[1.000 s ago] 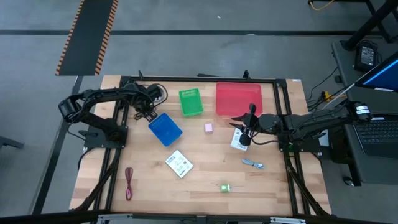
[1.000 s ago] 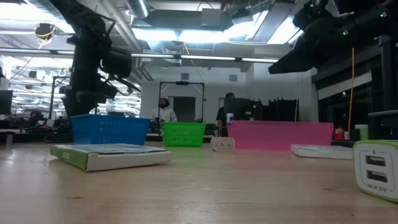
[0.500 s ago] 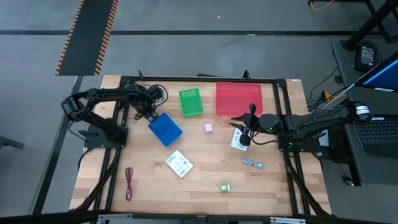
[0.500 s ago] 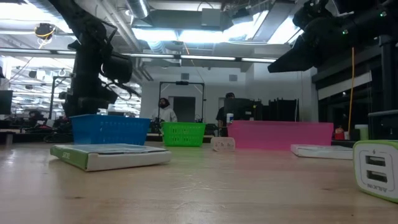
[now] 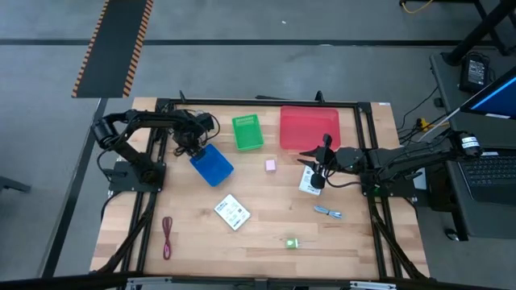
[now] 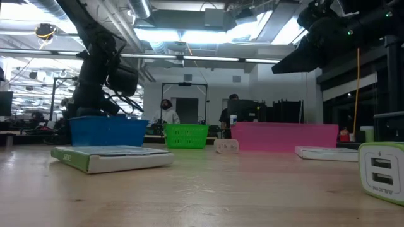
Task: Pick and place items into bin
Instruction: Put the black charger cable into the green bin
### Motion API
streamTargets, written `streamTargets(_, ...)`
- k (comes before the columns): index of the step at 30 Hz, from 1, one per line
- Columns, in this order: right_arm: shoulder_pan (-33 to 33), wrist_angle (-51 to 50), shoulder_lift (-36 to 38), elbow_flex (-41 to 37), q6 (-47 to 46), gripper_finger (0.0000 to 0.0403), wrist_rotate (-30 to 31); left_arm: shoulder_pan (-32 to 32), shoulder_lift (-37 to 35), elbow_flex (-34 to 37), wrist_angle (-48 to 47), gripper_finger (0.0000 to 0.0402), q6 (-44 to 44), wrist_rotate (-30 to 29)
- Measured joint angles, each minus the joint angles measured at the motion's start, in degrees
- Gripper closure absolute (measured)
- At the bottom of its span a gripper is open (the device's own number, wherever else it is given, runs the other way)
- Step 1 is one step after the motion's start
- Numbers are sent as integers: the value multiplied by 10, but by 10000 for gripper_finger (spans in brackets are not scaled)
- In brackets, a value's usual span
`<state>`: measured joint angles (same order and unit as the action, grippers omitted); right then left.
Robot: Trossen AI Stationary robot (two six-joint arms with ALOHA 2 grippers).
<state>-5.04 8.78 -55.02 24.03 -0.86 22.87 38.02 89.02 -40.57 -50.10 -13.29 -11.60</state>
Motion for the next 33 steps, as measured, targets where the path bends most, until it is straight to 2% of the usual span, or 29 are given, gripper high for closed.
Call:
streamTargets(14,0,0,0,0,1,314,0,1,-32,2,2,389,0,-1)
streamTargets(25,0,0,0,0,1,314,0,1,-32,0,0,397,5,9)
streamTargets(29,0,0,0,0,1,314,0,1,-31,-22,-30,398,27,39)
streamTargets(33,0,0,0,0,1,314,0,1,-32,-51,-56,398,33,40)
